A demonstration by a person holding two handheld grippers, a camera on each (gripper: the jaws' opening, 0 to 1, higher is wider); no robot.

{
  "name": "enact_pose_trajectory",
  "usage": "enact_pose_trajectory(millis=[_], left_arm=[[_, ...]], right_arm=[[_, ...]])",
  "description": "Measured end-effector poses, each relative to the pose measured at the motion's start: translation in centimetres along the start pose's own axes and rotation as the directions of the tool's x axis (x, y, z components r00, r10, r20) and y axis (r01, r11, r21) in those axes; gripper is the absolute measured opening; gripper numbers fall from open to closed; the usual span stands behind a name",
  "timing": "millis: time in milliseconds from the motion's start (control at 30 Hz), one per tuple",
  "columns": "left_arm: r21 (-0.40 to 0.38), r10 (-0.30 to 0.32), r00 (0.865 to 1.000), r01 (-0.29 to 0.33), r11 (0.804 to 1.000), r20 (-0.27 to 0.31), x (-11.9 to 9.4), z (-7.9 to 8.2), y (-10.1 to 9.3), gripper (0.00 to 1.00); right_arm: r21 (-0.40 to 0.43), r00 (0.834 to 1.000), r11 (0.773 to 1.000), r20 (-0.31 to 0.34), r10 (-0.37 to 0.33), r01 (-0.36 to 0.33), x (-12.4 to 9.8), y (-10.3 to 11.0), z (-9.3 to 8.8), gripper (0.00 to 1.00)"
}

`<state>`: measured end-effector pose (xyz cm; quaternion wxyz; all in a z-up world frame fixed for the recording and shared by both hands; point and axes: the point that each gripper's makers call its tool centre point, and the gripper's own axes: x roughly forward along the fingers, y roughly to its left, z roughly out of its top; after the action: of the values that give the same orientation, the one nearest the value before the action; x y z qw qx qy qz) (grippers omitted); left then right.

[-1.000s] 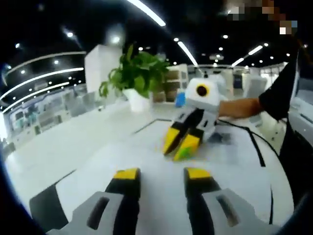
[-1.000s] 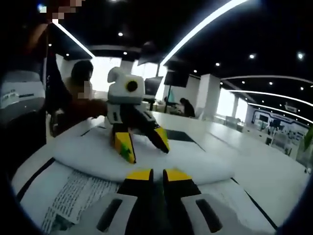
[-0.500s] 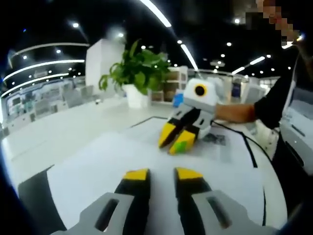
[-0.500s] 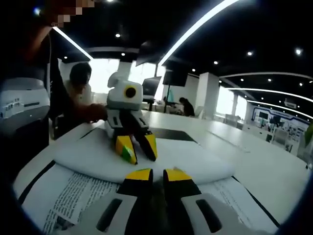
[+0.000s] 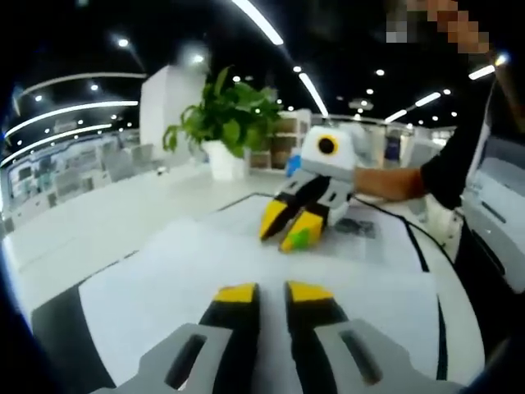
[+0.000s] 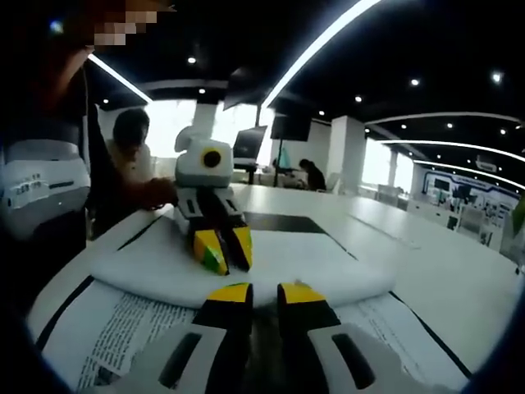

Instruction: Flip through the bound document one page at a time

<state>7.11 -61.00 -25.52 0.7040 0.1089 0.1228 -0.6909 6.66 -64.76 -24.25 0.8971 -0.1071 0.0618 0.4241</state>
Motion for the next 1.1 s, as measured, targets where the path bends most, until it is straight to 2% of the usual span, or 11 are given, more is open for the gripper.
enact_pose_trajectory(millis=[533, 733, 1100], left_arm=[[0.014, 0.012, 1.000, -0.012, 1.000, -0.001, 0.1, 0.0, 0.3, 0.17], [0.026, 0.014, 1.000, -0.014, 1.000, 0.001, 0.1, 0.1, 0.3, 0.17], [0.046, 0.023, 1.000, -0.023, 0.999, -0.002, 0.1, 0.2, 0.4, 0.17]], right_arm=[[0.084, 1.000, 0.996, -0.029, 0.008, -0.005, 0.1, -0.7, 0.0, 0.15], [0.124, 0.999, 0.992, -0.020, -0.032, 0.034, 0.1, -2.8, 0.5, 0.14], [0.113, 0.992, 0.986, -0.054, -0.116, 0.122, 0.1, -8.0, -0.1, 0.11]])
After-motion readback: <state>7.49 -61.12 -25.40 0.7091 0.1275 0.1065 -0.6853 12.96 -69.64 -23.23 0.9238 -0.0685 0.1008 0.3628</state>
